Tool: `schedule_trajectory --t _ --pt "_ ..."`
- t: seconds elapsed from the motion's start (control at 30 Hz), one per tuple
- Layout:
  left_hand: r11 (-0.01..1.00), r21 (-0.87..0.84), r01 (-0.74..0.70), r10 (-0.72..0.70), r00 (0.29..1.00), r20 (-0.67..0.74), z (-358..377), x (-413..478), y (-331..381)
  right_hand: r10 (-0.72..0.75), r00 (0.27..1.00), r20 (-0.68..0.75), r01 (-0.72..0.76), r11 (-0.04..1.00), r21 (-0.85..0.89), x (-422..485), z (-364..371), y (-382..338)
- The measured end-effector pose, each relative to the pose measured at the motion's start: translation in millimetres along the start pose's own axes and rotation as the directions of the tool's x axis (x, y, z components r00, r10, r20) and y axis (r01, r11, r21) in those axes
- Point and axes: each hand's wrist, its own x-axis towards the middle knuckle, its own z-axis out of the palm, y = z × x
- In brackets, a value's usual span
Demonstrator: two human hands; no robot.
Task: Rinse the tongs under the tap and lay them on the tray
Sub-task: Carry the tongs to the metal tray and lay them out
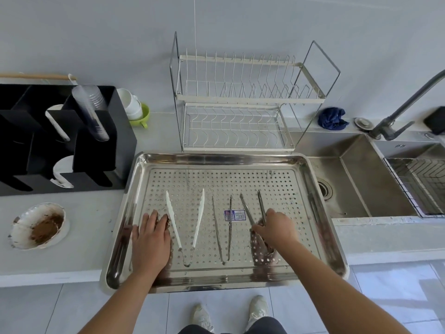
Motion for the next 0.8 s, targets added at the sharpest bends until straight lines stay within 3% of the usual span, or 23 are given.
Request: schedule_trajectory --t 0.23,0.8 --pt "0.996 -0.081 0.043 -0.042 0.999 0.010 -1.8 4.1 2.2 0.069 0.998 0.008 -0.069 0.981 0.180 -15.0 21.2 -12.5" --pt "0.994 -0.104 0.027 -0.025 1.000 0.020 -1.1 4.3 -1.8 0.088 0.996 0.002 -0.086 0.971 0.224 -23.8 23.4 -10.8"
